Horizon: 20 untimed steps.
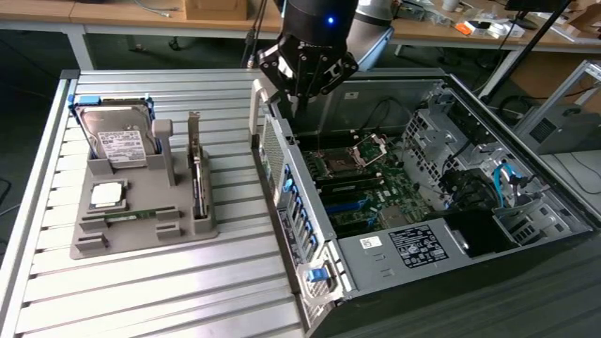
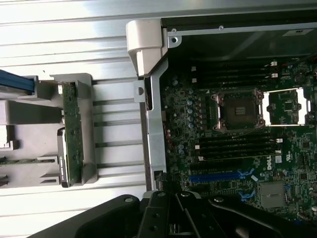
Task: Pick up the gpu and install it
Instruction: 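Reach for the gpu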
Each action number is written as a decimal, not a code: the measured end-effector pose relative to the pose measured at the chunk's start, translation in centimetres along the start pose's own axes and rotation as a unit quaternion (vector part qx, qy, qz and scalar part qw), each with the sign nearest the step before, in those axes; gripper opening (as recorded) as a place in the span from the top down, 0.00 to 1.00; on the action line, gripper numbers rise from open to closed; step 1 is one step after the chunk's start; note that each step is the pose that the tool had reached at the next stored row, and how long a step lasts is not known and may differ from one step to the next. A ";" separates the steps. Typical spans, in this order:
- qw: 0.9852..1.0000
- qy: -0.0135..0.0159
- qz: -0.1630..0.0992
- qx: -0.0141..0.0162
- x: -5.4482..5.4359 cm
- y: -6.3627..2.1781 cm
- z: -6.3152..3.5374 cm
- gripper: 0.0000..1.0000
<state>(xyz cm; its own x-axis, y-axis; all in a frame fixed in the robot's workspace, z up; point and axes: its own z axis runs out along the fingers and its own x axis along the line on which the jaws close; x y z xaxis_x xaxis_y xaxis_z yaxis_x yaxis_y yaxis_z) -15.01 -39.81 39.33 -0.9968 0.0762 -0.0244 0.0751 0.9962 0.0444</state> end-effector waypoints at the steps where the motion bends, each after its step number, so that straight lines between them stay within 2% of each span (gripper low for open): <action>1: 1.000 0.000 0.000 0.000 0.0 0.00 0.00 0.89; 20: 1.000 0.000 0.000 0.000 0.9 -0.07 -0.03 0.89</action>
<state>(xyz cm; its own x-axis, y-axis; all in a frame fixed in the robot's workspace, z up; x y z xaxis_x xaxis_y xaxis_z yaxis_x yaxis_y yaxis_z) -15.95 -39.81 39.33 -0.9968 0.0762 -0.0245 0.0751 0.9962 0.0444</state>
